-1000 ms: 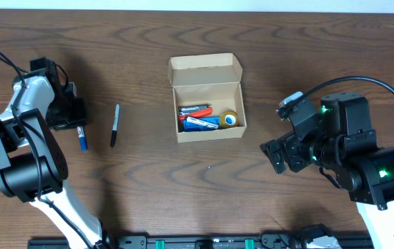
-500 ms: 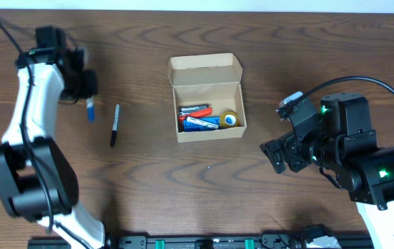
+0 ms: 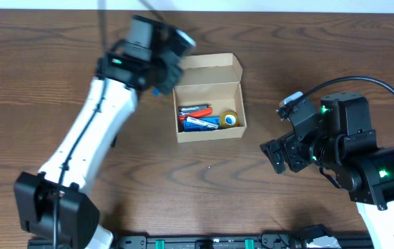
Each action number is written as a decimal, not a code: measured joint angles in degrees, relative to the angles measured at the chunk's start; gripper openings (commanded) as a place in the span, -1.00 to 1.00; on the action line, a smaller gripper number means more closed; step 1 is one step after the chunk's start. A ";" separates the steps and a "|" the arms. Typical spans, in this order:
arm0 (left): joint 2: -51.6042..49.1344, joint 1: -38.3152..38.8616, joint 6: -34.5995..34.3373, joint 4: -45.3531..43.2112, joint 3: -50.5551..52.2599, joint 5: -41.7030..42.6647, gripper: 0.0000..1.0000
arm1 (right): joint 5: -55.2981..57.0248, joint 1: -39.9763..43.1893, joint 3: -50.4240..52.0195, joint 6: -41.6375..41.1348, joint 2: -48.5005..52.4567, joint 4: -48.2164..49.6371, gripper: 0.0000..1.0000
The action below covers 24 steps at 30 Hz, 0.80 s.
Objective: Pack container
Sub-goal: 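Carry the blue whiteboard marker into the box and lower it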
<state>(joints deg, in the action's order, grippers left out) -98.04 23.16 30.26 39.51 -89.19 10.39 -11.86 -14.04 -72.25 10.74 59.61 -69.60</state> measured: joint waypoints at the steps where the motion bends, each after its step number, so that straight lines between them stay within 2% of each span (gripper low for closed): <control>1: -0.07 1.46 2.43 0.00 0.00 0.00 -0.88 | 0.00 0.00 0.00 0.00 0.00 0.02 0.98; 5: -0.87 5.97 11.93 0.72 0.00 0.22 -0.88 | 0.00 0.00 0.00 0.00 0.00 0.02 0.99; 11: -5.11 8.11 23.71 5.99 0.00 2.38 -0.88 | 0.00 0.00 0.00 0.00 0.00 0.02 0.99; 16: -7.65 8.76 27.80 6.60 0.00 3.52 -0.88 | 0.00 0.00 0.00 0.00 0.00 0.02 0.99; 24: -7.67 8.90 29.83 6.75 0.00 7.96 -0.88 | 0.00 0.00 0.00 0.00 0.00 0.02 0.99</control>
<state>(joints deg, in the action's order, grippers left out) -105.71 32.05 60.10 46.26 -89.19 18.35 -11.86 -14.04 -72.25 10.74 59.61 -69.58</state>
